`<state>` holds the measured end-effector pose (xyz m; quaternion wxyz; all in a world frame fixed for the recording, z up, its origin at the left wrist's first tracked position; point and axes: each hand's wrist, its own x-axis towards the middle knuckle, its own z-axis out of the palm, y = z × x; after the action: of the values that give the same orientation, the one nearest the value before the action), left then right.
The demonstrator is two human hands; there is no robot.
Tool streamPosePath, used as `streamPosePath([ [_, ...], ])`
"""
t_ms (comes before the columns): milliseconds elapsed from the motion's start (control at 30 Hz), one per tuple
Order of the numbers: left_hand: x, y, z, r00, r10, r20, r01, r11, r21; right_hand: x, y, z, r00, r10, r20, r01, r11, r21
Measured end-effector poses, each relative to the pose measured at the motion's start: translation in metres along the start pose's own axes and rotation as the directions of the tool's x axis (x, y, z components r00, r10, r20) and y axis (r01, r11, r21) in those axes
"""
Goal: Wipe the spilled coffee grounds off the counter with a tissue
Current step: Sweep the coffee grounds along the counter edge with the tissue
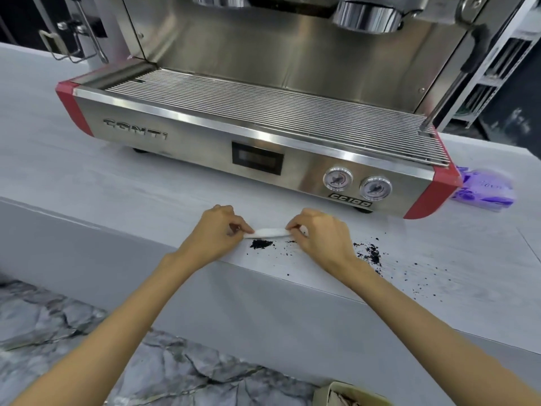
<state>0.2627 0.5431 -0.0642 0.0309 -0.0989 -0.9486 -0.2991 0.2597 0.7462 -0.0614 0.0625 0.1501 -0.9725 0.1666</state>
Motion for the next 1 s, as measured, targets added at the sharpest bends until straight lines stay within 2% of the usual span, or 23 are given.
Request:
streamPosePath([
  [100, -0.007, -0.004, -0.01, 0.988, -0.097, -0.12, 0.094, 0.995, -0.027, 0.022, -0.013, 0.002, 0.998, -0.059, -0.031, 0.06, 0.998, 0.033],
  [267, -0.031, -0.012, -0.014, 0.962, -0.249, -0.11, 0.245, 0.968, -0.044, 0.059, -0.034, 0.016, 0.969, -0.235, 0.071, 0.236, 0.972, 0.001],
  [433, -0.044, 0.001, 0.002, 0.95, -0.281, -0.139, 0.271, 0.959, -0.088, 0.068, -0.032, 0.018, 0.938, -0.318, 0.138, 0.321, 0.947, -0.003],
  [700, -0.046, 0.034, 0.027, 0.969, -0.204, -0.14, 0.198, 0.979, -0.058, 0.052, 0.003, 0.006, 0.946, -0.302, 0.12, 0.309, 0.95, -0.042],
  [867, -0.047, 0.056, 0.042, 0.985, -0.149, -0.085, 0.146, 0.989, -0.037, 0.035, 0.023, -0.003, 0.961, -0.253, 0.11, 0.26, 0.964, -0.052],
  [1000, -0.041, 0.055, 0.031, 0.98, -0.185, -0.069, 0.177, 0.979, -0.106, 0.027, 0.026, -0.015, 0.979, -0.186, 0.086, 0.189, 0.981, -0.033],
])
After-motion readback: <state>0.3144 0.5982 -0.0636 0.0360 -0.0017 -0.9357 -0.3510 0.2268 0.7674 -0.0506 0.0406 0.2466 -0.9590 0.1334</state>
